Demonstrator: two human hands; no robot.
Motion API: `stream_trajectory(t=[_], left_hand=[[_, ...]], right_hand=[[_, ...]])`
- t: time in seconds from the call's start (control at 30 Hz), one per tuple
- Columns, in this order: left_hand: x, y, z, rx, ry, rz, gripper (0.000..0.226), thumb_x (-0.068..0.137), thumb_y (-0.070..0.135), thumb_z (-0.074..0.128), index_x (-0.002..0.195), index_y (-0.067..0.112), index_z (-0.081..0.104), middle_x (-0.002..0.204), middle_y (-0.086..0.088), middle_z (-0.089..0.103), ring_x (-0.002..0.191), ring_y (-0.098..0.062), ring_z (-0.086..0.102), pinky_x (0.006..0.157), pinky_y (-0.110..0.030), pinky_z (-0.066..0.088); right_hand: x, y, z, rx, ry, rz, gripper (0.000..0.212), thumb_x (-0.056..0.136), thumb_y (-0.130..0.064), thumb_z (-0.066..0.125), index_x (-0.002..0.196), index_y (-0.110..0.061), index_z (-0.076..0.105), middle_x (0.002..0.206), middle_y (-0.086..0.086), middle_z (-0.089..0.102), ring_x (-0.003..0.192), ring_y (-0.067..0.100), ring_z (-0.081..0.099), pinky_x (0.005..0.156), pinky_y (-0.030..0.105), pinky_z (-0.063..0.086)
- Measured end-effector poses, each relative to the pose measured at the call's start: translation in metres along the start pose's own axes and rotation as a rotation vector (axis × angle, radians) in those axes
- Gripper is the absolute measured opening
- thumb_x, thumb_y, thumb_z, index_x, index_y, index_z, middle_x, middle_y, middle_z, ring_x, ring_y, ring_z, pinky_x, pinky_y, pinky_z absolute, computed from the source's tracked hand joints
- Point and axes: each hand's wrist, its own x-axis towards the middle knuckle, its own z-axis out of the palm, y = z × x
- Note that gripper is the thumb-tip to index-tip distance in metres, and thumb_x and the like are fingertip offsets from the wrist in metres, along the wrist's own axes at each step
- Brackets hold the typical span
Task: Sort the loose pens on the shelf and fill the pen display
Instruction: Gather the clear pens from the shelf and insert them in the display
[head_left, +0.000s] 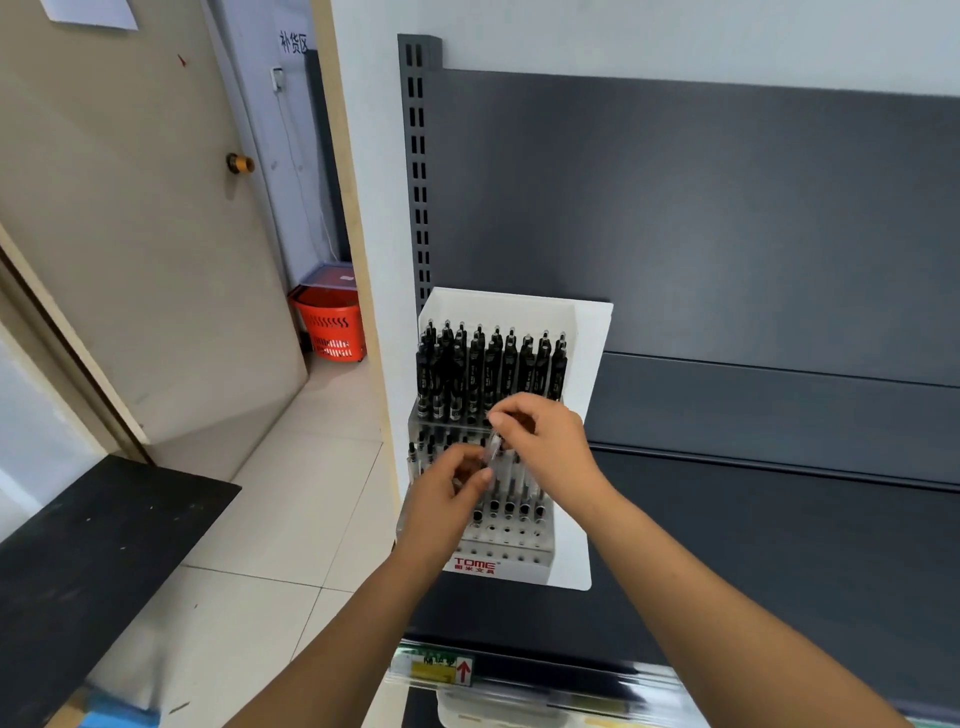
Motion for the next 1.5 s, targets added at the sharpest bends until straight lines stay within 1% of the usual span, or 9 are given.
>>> stream_trajectory(t=[0.13,0.33,0.53,0.7,0.83,0.97,1.1,1.27,1.5], left_hand=[[0.009,0.014,0.001,0.135,-0.035,0.061,0.013,0.091,0.022,0.06,0.103,0.026,0.062,0.088,0.008,0.064,0.083,-0.011,0.06,0.071,-0.025,0.05],[0.022,0.019,-0.005,0.519,0.044,0.306,0.022,0.096,0.026,0.05,0.108,0.017,0.065,0.102,0.004,0.061,0.097,-0.014,0.051,0.077,-0.025,0.04],[0.03,0.01,-0.007,0.809,0.026,0.419,0.013,0.079,0.019,0.073,0.092,0.019,0.071,0.089,0.005,0.068,0.081,-0.025,0.057,0.068,-0.036,0.044],[0.032,0.007,-0.008,0.859,0.023,0.453,0.013,0.071,0.018,0.08,0.08,0.021,0.072,0.075,0.008,0.069,0.075,-0.023,0.059,0.062,-0.035,0.044],[0.03,0.01,-0.007,0.794,0.026,0.395,0.015,0.08,0.019,0.07,0.095,0.018,0.068,0.084,0.004,0.07,0.086,-0.024,0.055,0.073,-0.034,0.036],[0.03,0.008,-0.009,0.766,0.005,0.399,0.007,0.078,0.015,0.072,0.084,0.017,0.069,0.069,0.003,0.063,0.079,-0.023,0.056,0.07,-0.03,0.034],[0.035,0.002,-0.017,0.763,-0.006,0.443,0.009,0.076,0.011,0.073,0.082,0.018,0.072,0.065,0.003,0.063,0.074,-0.024,0.058,0.066,-0.031,0.035],[0.031,0.013,-0.009,0.638,0.02,0.319,0.024,0.091,0.019,0.056,0.114,0.018,0.061,0.108,0.005,0.065,0.102,-0.023,0.052,0.085,-0.034,0.034],[0.03,0.044,0.044,0.646,0.064,0.596,0.023,0.086,0.033,0.042,0.094,0.022,0.06,0.093,0.006,0.065,0.092,-0.012,0.041,0.078,-0.028,0.027]], right_hand=[[-0.003,-0.001,-0.011,0.404,0.105,0.172,0.007,0.089,-0.009,0.063,0.087,-0.016,0.063,0.072,0.001,0.063,0.06,0.012,0.058,0.056,0.022,0.048],[-0.002,0.0,-0.023,0.087,0.19,0.073,0.012,0.089,-0.017,0.064,0.079,-0.018,0.07,0.07,-0.003,0.066,0.065,0.017,0.063,0.074,0.035,0.057],[-0.006,0.007,-0.02,-0.115,0.174,-0.023,0.012,0.092,-0.016,0.06,0.089,-0.013,0.071,0.081,-0.007,0.065,0.077,0.013,0.061,0.081,0.034,0.052],[-0.003,0.02,-0.008,-0.304,0.071,-0.077,0.014,0.091,-0.019,0.061,0.099,-0.015,0.071,0.095,0.0,0.067,0.086,0.011,0.06,0.085,0.025,0.048],[-0.003,0.025,0.005,-0.382,-0.052,-0.118,0.012,0.089,-0.02,0.064,0.1,-0.017,0.066,0.091,-0.001,0.07,0.085,0.016,0.063,0.08,0.034,0.052],[-0.004,0.037,0.011,-0.688,0.137,-0.342,0.008,0.073,-0.02,0.079,0.077,-0.017,0.073,0.08,-0.002,0.063,0.071,0.023,0.055,0.06,0.037,0.049],[-0.004,0.039,0.012,-0.717,0.202,-0.329,0.009,0.07,-0.027,0.082,0.073,-0.023,0.074,0.087,-0.005,0.06,0.078,0.023,0.055,0.062,0.033,0.038],[-0.008,0.037,0.011,-0.718,0.188,-0.329,0.018,0.084,-0.034,0.058,0.084,-0.026,0.074,0.097,-0.006,0.062,0.088,0.024,0.057,0.069,0.037,0.045],[-0.032,0.06,-0.051,-0.684,0.301,-0.235,0.03,0.088,-0.035,0.045,0.095,-0.021,0.071,0.102,-0.001,0.063,0.091,0.026,0.06,0.07,0.038,0.047]])
